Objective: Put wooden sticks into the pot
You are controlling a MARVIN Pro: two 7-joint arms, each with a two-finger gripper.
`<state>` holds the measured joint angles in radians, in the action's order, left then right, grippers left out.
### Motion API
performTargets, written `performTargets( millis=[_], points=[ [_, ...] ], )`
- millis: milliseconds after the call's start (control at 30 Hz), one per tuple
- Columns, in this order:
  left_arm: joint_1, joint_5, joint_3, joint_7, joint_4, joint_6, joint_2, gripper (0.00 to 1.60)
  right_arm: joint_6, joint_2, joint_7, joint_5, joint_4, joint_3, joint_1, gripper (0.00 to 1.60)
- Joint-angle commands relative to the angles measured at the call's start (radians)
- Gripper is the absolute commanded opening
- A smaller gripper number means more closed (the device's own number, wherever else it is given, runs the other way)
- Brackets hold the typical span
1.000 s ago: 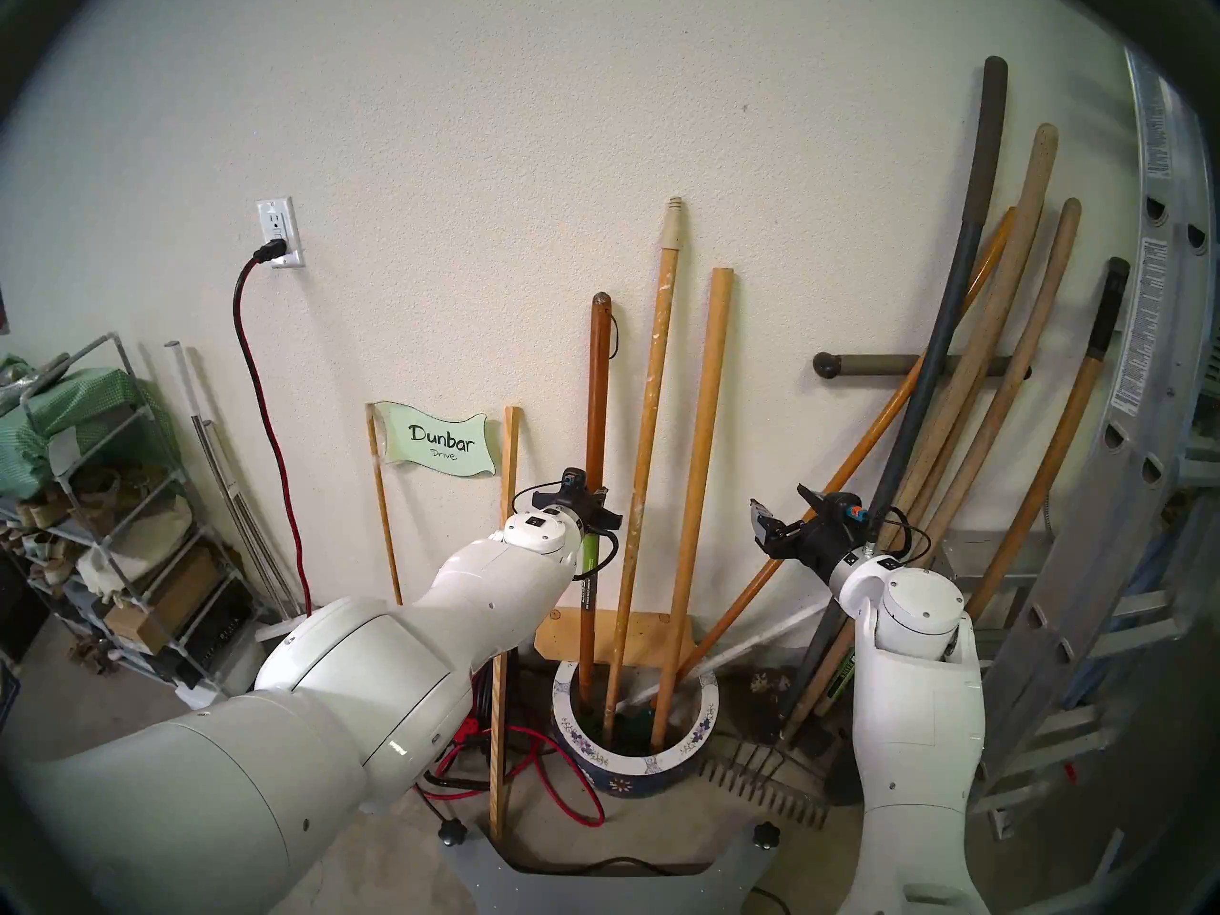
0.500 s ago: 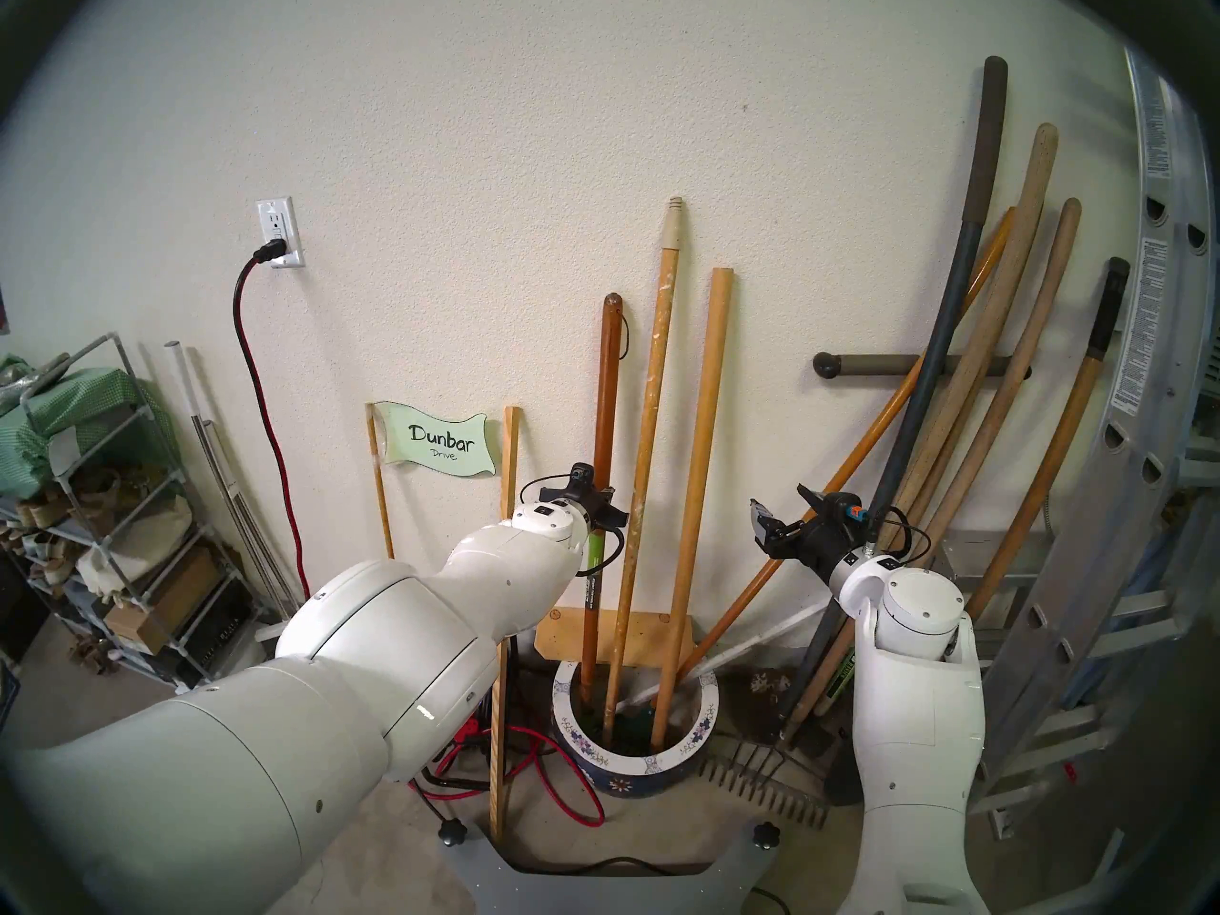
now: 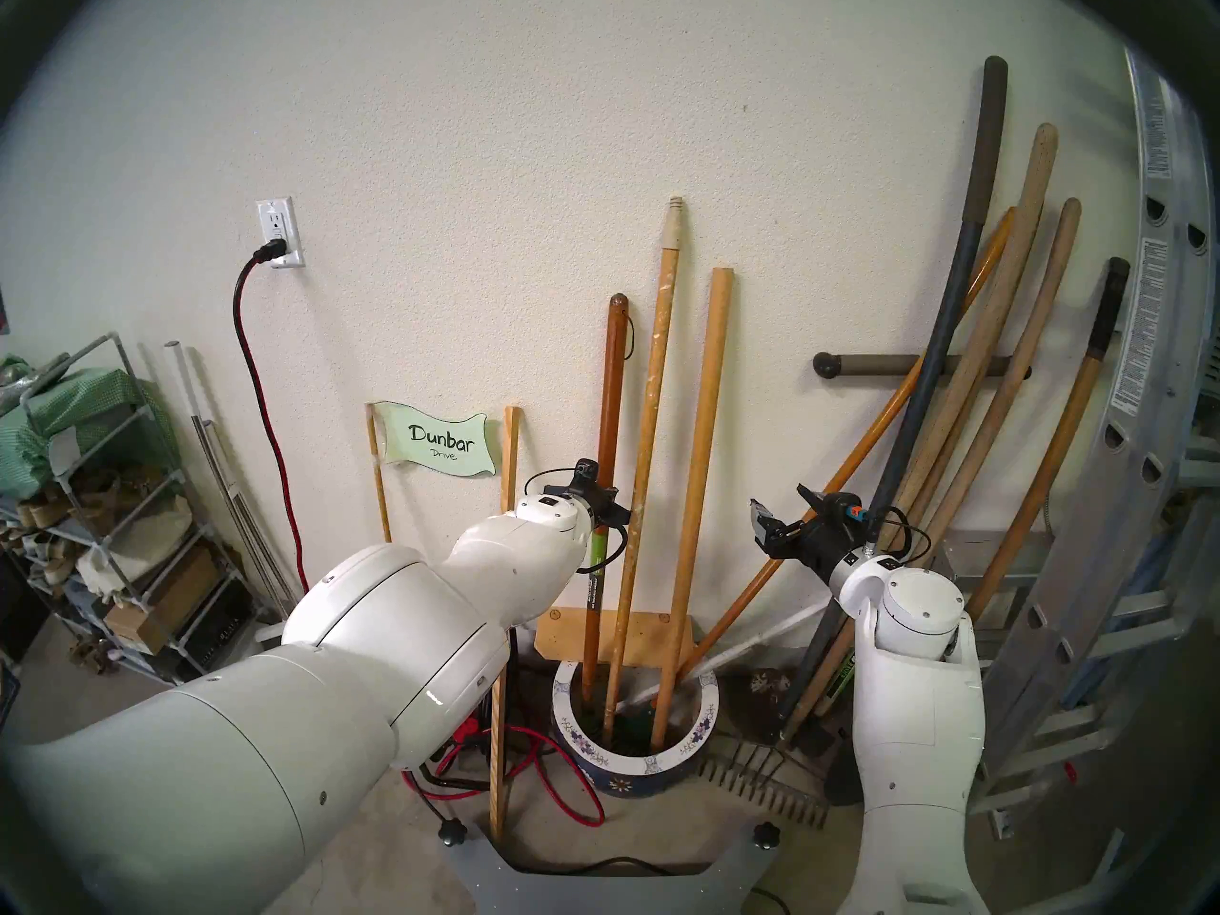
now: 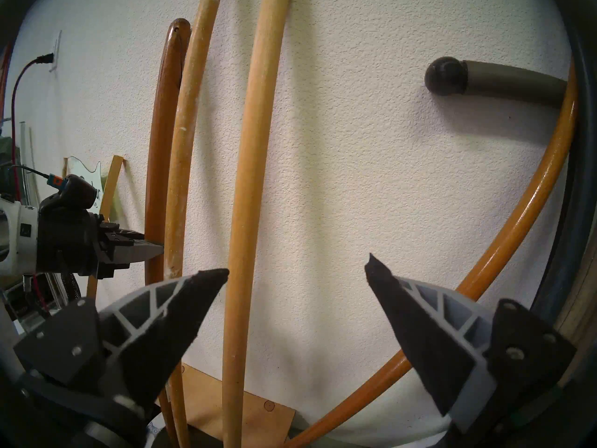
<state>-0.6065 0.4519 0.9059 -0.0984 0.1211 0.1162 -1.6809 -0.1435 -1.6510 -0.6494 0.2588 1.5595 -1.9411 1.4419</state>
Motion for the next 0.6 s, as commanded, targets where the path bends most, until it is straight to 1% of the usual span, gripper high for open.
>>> performTargets(
  millis=[0, 33, 100, 200, 267, 300, 400, 433, 533, 567],
  points=[
    [0.019, -0.001, 0.0, 0.006, 0.006, -0.007, -0.009, 0.13, 0.001, -0.001, -0.001, 0.0, 0.003, 0.003, -0.001, 1.6],
    [0.02, -0.001, 0.0, 0.006, 0.006, -0.009, -0.01, 0.08, 0.001, -0.001, -0.001, 0.0, 0.003, 0.003, -0.001, 1.6],
    [0.021, -0.001, -0.001, 0.006, 0.007, -0.009, -0.01, 0.08, 0.001, -0.001, -0.001, 0.0, 0.003, 0.003, -0.001, 1.6],
    [0.023, -0.002, -0.001, 0.006, 0.008, -0.011, -0.011, 0.12, 0.001, -0.001, -0.001, 0.0, 0.003, 0.003, -0.001, 1.6],
    [0.023, -0.001, -0.001, 0.005, 0.008, -0.015, -0.011, 0.34, 0.001, -0.001, -0.001, 0.0, 0.003, 0.003, -0.001, 1.6],
    [0.023, -0.001, -0.001, 0.006, 0.008, -0.015, -0.012, 0.38, 0.001, -0.001, -0.001, 0.0, 0.003, 0.003, -0.001, 1.6],
    [0.023, 0.0, 0.0, 0.009, 0.009, -0.017, -0.012, 0.39, 0.001, -0.001, -0.001, 0.0, 0.003, 0.003, -0.001, 1.6],
    [0.023, 0.0, 0.0, 0.011, 0.009, -0.018, -0.012, 0.5, 0.001, -0.001, -0.001, 0.0, 0.003, 0.003, -0.001, 1.6],
    [0.023, 0.0, 0.001, 0.013, 0.008, -0.022, -0.011, 0.53, 0.001, -0.001, -0.001, 0.0, 0.003, 0.003, -0.001, 1.6],
    [0.022, 0.0, 0.001, 0.013, 0.008, -0.021, -0.011, 0.67, 0.001, -0.001, -0.001, 0.0, 0.003, 0.003, -0.001, 1.6]
  ],
)
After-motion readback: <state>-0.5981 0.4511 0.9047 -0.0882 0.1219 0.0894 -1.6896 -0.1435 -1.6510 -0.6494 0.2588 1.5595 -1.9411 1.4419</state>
